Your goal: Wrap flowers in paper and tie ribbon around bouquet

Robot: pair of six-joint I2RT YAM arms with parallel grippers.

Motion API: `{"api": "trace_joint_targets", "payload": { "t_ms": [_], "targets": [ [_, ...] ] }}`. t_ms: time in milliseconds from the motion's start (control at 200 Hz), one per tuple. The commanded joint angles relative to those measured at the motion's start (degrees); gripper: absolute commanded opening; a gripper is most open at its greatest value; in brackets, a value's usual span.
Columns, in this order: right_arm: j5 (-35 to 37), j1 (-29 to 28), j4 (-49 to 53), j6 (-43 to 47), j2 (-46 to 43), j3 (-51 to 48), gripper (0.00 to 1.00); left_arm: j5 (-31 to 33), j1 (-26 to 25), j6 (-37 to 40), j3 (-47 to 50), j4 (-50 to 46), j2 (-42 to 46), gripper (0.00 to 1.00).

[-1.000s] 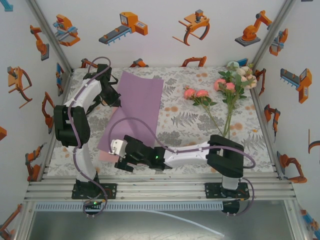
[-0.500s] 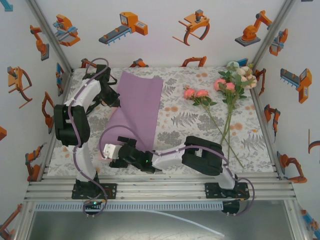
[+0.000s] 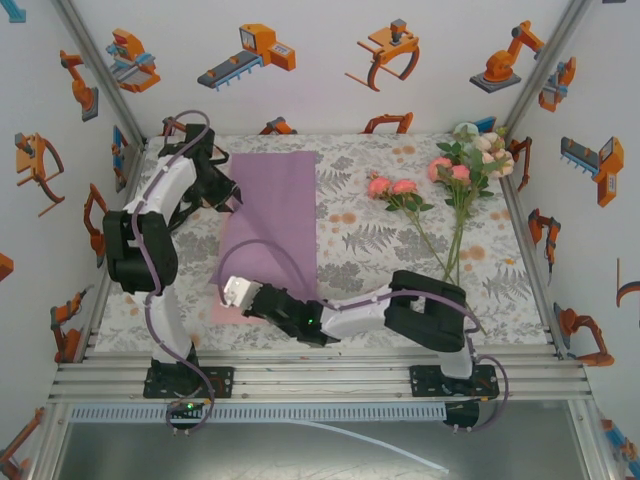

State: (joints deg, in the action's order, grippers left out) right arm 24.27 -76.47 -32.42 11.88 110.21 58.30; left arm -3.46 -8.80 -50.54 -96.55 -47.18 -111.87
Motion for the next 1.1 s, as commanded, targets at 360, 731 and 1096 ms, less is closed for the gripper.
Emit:
{"api": "trace_joint_targets", "payload": {
  "t_ms": [360,731,1096],
  "targets": [
    [1.8,11.1,-4.0,-22.6,-16.9,-9.5,0.0,4.2,0.3,0.4,42.4,22.1,41.6,0.44],
    [14.0,11.5,-4.7,-29.1,-16.7,-10.0,0.0,-4.6,-11.5,-5.6,45.4,26.4,25.9,0.1],
    [24.7,11.5,2.4,-36.3,-19.2,-11.4,0.0,1.1,-12.3,-8.4,50.1,22.6,18.8,0.05]
  ]
}}
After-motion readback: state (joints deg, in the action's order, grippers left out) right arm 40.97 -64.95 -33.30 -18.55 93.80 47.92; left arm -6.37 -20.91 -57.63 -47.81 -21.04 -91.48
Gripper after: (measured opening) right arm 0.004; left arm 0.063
